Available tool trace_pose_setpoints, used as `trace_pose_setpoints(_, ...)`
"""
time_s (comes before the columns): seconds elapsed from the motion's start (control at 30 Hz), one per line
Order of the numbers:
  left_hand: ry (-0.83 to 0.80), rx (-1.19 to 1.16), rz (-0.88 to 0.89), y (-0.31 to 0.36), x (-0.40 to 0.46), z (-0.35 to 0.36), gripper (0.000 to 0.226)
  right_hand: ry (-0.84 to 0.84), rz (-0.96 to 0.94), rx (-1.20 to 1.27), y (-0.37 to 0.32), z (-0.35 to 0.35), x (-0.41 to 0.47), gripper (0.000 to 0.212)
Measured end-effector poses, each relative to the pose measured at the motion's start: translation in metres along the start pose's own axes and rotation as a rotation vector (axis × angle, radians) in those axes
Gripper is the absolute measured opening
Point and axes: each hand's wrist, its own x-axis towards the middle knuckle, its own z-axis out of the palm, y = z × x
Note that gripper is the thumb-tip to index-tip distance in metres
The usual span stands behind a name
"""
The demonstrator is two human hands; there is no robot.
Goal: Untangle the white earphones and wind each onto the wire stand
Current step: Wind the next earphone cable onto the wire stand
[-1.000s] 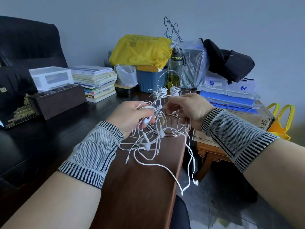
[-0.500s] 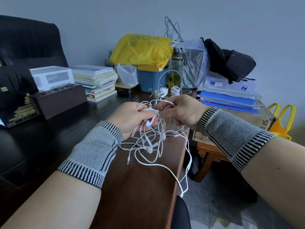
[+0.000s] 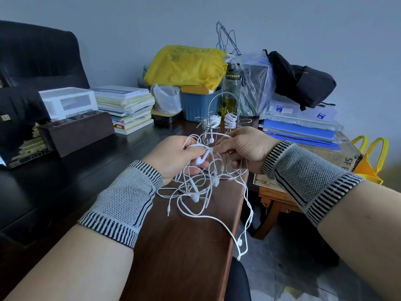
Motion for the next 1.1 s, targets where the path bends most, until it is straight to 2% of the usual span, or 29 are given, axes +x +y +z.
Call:
trace_pose_setpoints(0.1,0.050,-0.009,0.033,-0.001,0.000,0.000,0.024,0.065,0.041,0.098,0.000,0.002,0.001,0.020)
trace_pose_setpoints(0.17,0.100,-0.007,0.062,-0.001,0.000,0.001,0.019,0.084,0.040,0.114,0.001,0.006,0.002,0.022)
trace_pose_setpoints(0.23,0.138,-0.025,0.086,-0.001,0.001,0.002,0.011,0.050,0.036,0.102,0.001,0.007,0.002,0.021)
trace_pose_setpoints(0.33,0.171,-0.043,0.110,0.000,0.002,0.002,0.020,-0.069,0.038,0.099,-0.001,0.007,-0.002,0.018)
trace_pose_setpoints(0.43,0.164,-0.068,0.119,0.001,0.002,0.003,0.024,-0.117,0.043,0.100,-0.002,0.006,-0.004,0.019)
trace_pose_setpoints(0.57,0.158,-0.111,0.099,0.000,0.002,0.003,0.025,-0.095,0.081,0.221,-0.001,0.007,-0.004,0.016)
trace_pose_setpoints(0.83,0.015,-0.219,0.099,0.001,-0.002,0.006,0.029,-0.040,0.116,0.365,0.002,0.015,-0.001,0.022)
trace_pose_setpoints(1.0,0.017,-0.159,0.081,-0.003,0.000,0.006,0.031,-0.147,0.114,0.308,0.003,0.018,0.001,0.011)
trace_pose_setpoints(1.07,0.052,-0.094,0.093,-0.005,0.002,0.004,0.031,-0.137,0.126,0.250,0.005,0.016,0.002,0.030)
trace_pose_setpoints(1.1,0.066,-0.049,0.104,-0.006,0.003,0.004,0.030,-0.119,0.122,0.221,0.005,0.015,0.003,0.031)
